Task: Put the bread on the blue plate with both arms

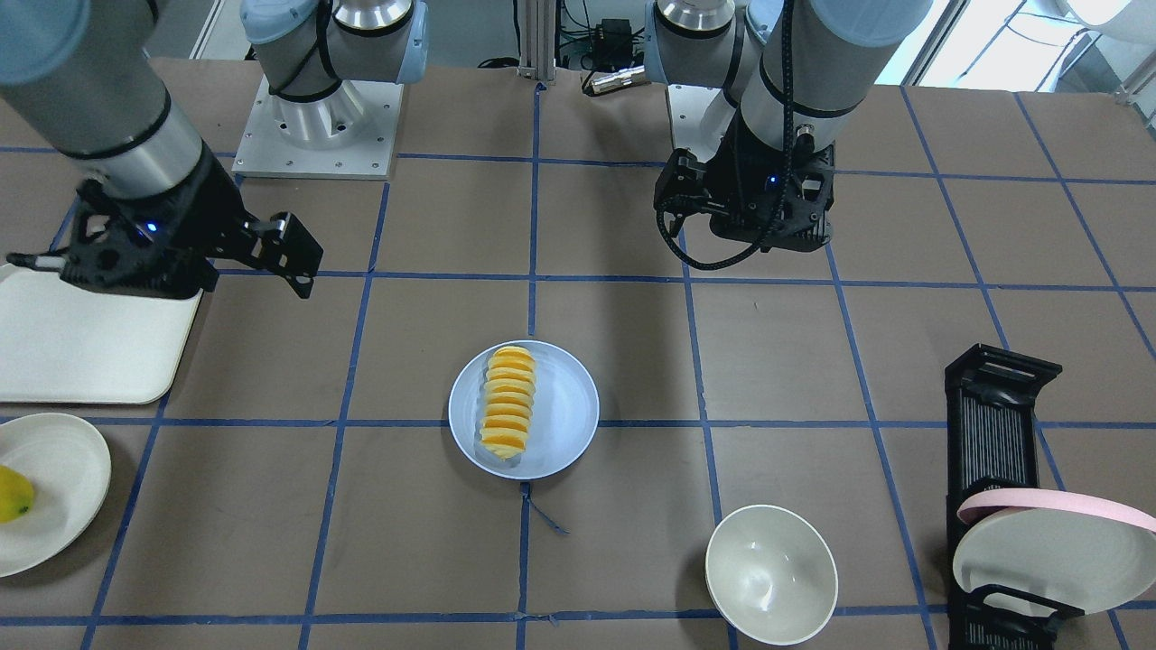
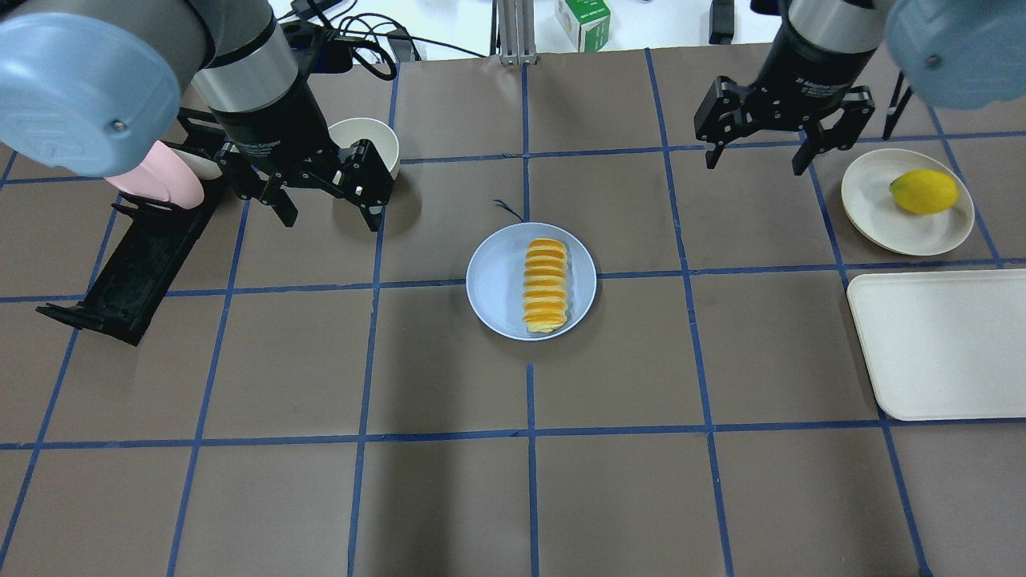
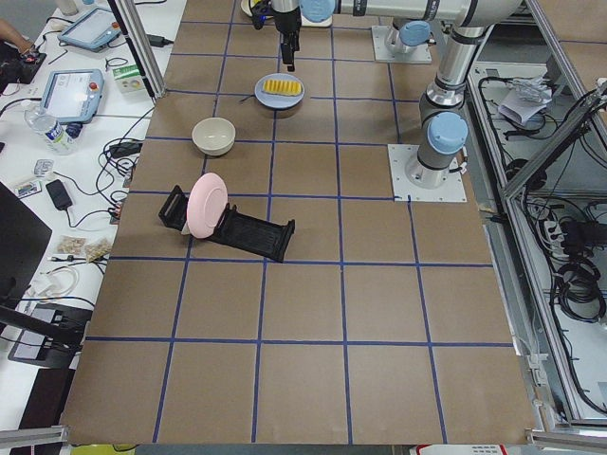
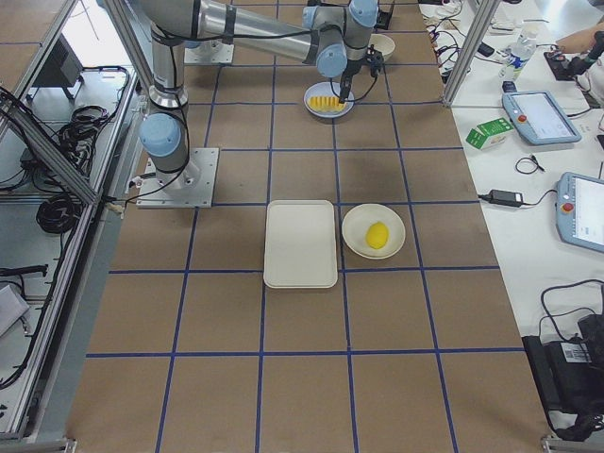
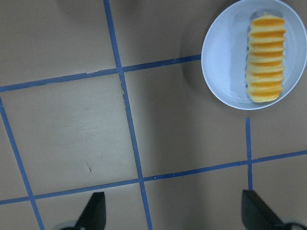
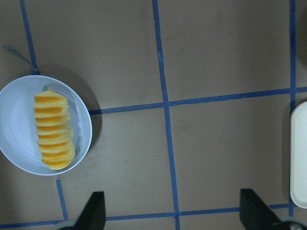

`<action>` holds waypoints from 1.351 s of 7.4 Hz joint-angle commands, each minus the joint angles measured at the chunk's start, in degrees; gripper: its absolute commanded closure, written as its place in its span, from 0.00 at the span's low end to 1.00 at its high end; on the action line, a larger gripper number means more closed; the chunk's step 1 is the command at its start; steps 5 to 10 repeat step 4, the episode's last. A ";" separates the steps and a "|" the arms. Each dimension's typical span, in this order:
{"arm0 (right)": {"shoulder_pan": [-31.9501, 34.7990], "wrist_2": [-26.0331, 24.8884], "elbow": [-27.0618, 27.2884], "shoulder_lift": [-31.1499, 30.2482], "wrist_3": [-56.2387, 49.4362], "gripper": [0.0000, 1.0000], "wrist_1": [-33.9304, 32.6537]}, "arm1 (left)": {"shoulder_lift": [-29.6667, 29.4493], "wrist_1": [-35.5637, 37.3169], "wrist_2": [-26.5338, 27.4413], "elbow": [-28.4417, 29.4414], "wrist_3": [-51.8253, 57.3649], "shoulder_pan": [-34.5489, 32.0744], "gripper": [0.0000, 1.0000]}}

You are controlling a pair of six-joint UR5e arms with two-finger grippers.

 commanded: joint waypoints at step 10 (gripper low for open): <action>-0.36 -1.13 -0.45 -1.06 -0.81 0.00 1.01 | 0.17 0.03 0.23 0.13 0.15 0.00 0.00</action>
